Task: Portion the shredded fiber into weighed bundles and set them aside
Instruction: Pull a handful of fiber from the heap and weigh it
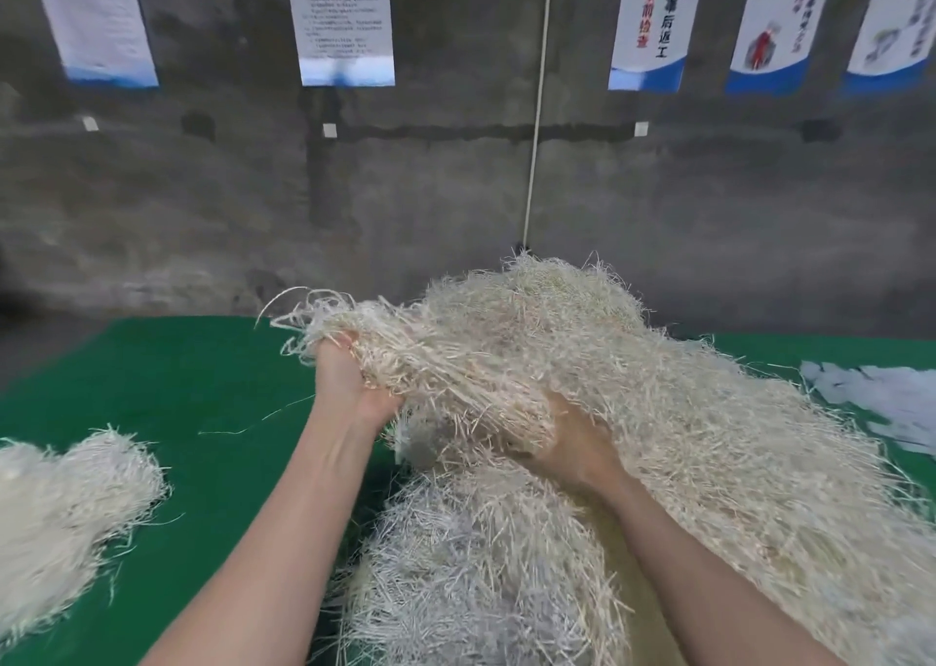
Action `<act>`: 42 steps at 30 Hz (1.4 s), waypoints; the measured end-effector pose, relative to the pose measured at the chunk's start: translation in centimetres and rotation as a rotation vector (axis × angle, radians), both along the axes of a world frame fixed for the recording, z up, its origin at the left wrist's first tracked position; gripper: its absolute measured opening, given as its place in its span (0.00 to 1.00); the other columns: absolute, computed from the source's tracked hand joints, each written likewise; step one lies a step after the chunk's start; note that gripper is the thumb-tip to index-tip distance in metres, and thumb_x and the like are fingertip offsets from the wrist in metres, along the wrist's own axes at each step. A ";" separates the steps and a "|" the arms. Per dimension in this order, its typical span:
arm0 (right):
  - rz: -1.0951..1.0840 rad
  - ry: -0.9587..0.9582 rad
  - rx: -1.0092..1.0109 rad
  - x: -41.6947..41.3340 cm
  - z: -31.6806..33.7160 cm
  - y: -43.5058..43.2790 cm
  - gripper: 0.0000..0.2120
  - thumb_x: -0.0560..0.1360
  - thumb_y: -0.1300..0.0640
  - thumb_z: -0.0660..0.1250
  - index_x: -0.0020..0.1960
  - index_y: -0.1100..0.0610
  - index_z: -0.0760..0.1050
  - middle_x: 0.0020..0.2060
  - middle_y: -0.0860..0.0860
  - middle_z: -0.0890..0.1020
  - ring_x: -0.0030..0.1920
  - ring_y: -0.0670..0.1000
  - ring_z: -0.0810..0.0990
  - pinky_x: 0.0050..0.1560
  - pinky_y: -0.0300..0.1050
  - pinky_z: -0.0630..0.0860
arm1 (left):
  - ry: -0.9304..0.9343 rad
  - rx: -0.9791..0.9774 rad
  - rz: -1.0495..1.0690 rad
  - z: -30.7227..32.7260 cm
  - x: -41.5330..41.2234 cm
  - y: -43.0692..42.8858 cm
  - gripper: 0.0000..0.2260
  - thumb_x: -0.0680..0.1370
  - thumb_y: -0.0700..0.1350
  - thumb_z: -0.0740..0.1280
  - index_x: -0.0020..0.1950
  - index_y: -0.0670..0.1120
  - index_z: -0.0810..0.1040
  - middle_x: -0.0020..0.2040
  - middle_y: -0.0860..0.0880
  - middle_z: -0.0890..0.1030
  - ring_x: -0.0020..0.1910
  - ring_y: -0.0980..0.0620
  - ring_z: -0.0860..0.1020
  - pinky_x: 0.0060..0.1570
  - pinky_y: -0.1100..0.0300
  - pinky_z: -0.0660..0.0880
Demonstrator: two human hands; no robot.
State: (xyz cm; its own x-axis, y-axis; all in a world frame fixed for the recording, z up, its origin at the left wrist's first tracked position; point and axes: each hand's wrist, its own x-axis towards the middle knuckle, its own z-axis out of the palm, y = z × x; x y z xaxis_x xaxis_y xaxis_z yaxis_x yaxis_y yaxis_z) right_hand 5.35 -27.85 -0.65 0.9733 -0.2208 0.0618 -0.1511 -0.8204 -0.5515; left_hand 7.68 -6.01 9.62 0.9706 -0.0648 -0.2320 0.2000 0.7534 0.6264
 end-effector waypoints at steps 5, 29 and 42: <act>-0.039 -0.213 0.035 -0.1 0.8 -0.5 0.42 0.63 0.59 0.77 0.71 0.50 0.60 0.61 0.49 0.76 0.57 0.52 0.77 0.63 0.56 0.71 | -0.425 0.973 -0.440 -2.9 0.9 -2.0 0.11 0.74 0.32 0.61 0.54 0.41 0.76 0.58 0.42 0.77 0.56 0.47 0.77 0.59 0.47 0.75; 0.386 -0.162 -0.424 0.1 4.8 8.5 0.12 0.74 0.69 0.57 0.52 0.57 0.73 0.38 0.50 0.74 0.45 0.53 0.77 0.55 0.51 0.77 | -0.280 0.811 -0.135 0.5 -0.5 0.7 0.08 0.71 0.27 0.61 0.44 0.39 0.74 0.50 0.42 0.78 0.50 0.47 0.77 0.60 0.47 0.71; -0.046 0.279 -0.286 0.6 0.2 -2.7 0.35 0.72 0.42 0.65 0.74 0.49 0.56 0.64 0.51 0.75 0.60 0.55 0.76 0.60 0.51 0.73 | -0.114 0.460 0.009 -2.3 -1.6 4.8 0.11 0.75 0.31 0.56 0.40 0.45 0.70 0.30 0.49 0.77 0.27 0.54 0.76 0.42 0.53 0.70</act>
State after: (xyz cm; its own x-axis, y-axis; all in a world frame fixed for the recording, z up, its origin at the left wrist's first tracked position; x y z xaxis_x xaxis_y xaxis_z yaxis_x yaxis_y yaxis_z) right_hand 5.97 -30.57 -0.43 0.9510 -0.2767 -0.1379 -0.3028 -0.9238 -0.2345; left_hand 6.05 -1.23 7.32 0.9916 0.0282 -0.1263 0.1052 0.3937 0.9132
